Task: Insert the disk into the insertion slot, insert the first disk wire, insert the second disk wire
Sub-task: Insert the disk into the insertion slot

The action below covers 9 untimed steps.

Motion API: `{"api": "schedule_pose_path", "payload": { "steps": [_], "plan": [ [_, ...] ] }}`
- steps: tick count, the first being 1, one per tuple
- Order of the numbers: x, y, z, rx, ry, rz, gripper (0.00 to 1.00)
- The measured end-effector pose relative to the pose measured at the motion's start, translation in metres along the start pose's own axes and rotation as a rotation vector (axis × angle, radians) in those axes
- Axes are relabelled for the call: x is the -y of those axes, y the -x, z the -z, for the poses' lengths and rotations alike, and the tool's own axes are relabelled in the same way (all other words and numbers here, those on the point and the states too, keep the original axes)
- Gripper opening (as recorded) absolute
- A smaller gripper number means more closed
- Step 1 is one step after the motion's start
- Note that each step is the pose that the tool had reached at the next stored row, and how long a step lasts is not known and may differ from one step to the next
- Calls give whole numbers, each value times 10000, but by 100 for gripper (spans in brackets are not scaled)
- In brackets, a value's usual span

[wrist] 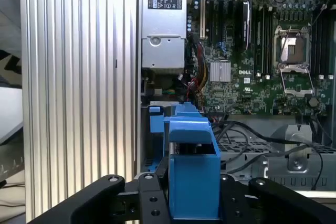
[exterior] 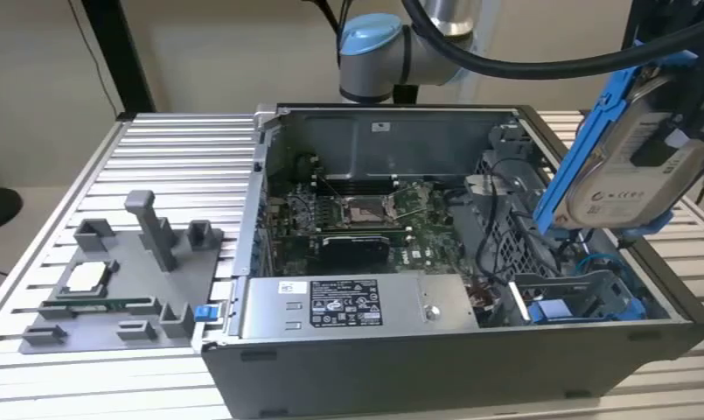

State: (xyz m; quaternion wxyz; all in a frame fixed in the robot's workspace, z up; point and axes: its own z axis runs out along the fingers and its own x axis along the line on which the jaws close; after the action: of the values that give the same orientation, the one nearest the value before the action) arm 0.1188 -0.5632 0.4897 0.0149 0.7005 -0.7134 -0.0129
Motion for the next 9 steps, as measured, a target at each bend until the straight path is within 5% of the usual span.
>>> {"api": "schedule_pose_path", "payload": {
  "steps": [9],
  "plan": [
    [12, -24, -55, 6, 0, 1, 0]
  ]
}}
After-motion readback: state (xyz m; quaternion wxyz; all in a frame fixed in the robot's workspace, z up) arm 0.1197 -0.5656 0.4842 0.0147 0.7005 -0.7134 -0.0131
